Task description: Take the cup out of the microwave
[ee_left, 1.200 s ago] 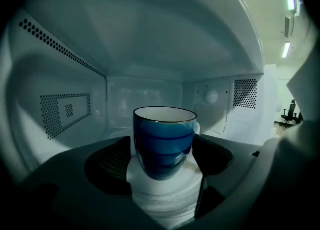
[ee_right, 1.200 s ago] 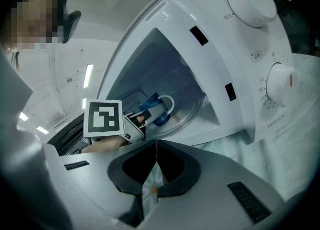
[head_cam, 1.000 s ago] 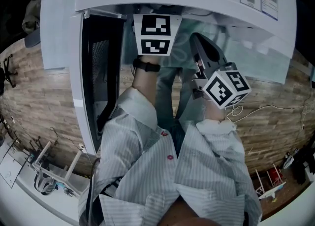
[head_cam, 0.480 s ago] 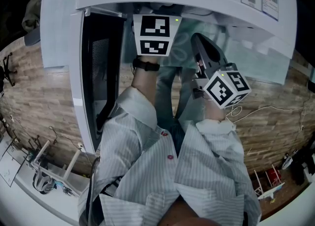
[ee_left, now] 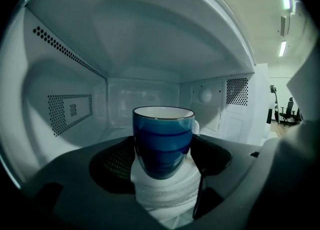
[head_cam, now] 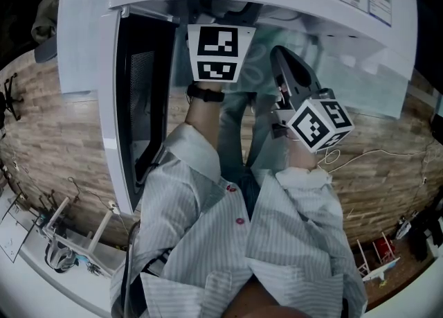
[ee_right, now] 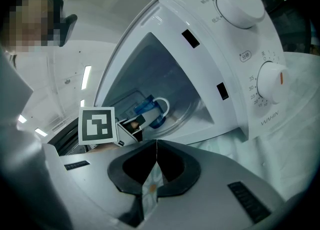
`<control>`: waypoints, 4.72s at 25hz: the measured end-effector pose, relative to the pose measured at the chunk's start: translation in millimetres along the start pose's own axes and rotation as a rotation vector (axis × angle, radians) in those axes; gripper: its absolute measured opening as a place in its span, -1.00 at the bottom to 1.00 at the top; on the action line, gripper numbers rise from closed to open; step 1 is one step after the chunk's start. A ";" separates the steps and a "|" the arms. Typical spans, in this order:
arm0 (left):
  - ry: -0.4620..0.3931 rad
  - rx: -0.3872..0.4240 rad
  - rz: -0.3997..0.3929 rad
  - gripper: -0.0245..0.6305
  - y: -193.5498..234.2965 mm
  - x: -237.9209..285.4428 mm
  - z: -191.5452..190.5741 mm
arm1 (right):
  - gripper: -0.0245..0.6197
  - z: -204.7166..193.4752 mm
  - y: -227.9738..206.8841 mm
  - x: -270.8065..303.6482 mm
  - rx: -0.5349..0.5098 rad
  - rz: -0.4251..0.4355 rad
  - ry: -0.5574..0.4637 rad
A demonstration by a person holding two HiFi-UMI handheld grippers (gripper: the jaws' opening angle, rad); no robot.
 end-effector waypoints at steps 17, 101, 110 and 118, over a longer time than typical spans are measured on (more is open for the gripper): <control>-0.031 0.004 0.000 0.17 -10.6 -21.6 -5.9 | -0.82 -9.5 4.7 -4.8 -0.002 0.013 0.007; -0.280 -0.202 0.195 0.17 -95.0 -147.1 108.9 | -0.82 109.8 37.1 -91.7 -0.251 0.292 0.000; -0.280 -0.204 0.135 0.17 -100.6 -155.8 132.0 | -0.82 129.2 50.8 -96.4 -0.266 0.291 -0.031; -0.266 -0.204 0.063 0.17 -104.4 -157.1 141.0 | -0.82 136.8 61.9 -95.8 -0.294 0.272 -0.038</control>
Point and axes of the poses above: the fingertips, and each gripper's own axes: x forward along the fingers, y to its left, z out of its top, the point moved 3 cm from there along -x, backward along the fingers, and after that the axes turned 6 degrees about -z, right-handed, at the moved point
